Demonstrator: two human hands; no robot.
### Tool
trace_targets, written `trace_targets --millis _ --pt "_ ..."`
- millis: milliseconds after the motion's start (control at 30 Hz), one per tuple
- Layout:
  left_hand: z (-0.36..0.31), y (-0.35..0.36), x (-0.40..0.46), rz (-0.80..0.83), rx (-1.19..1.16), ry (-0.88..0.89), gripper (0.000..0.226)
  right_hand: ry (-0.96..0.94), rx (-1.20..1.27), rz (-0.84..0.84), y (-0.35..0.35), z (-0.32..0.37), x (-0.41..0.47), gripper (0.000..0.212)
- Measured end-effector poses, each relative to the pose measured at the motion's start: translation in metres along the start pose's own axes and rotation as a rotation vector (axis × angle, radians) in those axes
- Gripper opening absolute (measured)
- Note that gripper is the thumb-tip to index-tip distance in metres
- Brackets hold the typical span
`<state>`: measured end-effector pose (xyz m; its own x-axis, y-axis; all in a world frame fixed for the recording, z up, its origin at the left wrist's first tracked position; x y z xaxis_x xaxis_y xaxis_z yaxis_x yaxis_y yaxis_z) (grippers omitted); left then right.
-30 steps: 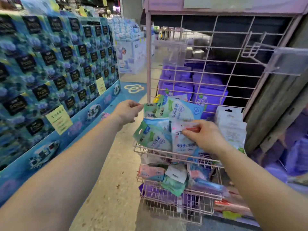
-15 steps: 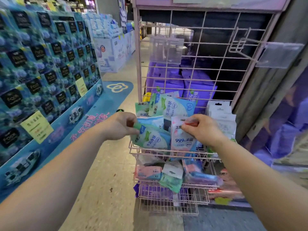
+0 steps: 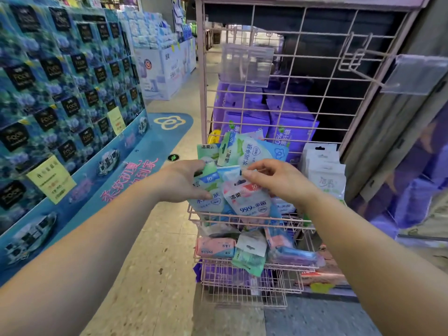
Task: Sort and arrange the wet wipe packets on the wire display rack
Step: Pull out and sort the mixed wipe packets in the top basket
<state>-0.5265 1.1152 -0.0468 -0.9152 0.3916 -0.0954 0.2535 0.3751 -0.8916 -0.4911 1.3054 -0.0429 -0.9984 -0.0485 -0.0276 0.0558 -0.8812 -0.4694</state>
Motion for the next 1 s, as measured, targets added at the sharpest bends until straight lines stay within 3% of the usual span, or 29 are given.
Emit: trace_targets --millis 67,133,167,233,367,433,567,767,900,1000 --pt "0.004 -0.007 0.002 -0.059 0.07 -0.035 0.044 -0.014 -0.069 0.114 0.004 0.0 -0.004 0.025" --pt "0.002 -0.017 0.002 -0.121 0.061 -0.039 0.074 -0.068 -0.341 0.197 0.009 -0.002 -0.007 0.021" --pt "-0.003 -0.021 0.001 -0.156 0.054 -0.019 0.087 -0.1 -0.464 0.209 0.01 -0.004 -0.008 0.023" --pt "-0.026 -0.029 -0.004 -0.229 0.031 0.068 0.092 -0.119 -0.523 0.17 0.006 -0.006 -0.005 0.029" --pt "-0.079 -0.023 -0.006 -0.26 0.151 0.226 0.072 -0.095 -0.244 0.065 -0.024 -0.013 0.002 0.024" --pt "-0.09 -0.021 -0.002 -0.262 0.162 0.231 0.065 -0.072 -0.024 0.031 -0.042 -0.015 0.003 0.019" --pt "-0.1 -0.03 0.023 -0.311 0.045 0.193 0.049 -0.082 0.176 -0.053 -0.082 -0.014 0.008 0.021" --pt "-0.11 -0.007 0.072 -0.226 0.557 0.111 0.095 -0.154 0.373 -0.383 -0.156 -0.027 0.006 0.018" --pt "-0.124 -0.014 0.068 -0.415 0.739 0.202 0.077 -0.217 0.414 -0.464 -0.174 -0.03 0.002 0.017" --pt "-0.114 -0.04 0.056 -0.54 0.521 0.142 0.056 -0.224 0.418 -0.485 -0.18 -0.034 0.0 0.029"
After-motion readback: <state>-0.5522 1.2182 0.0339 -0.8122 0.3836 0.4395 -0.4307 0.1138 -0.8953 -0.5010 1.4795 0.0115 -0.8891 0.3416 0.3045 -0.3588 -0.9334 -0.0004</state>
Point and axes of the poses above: each hand's wrist, its own x-axis towards the middle knuckle, its own y-axis out of the palm, z = x × y, the point moved 10 cm from there along x, towards the middle knuckle
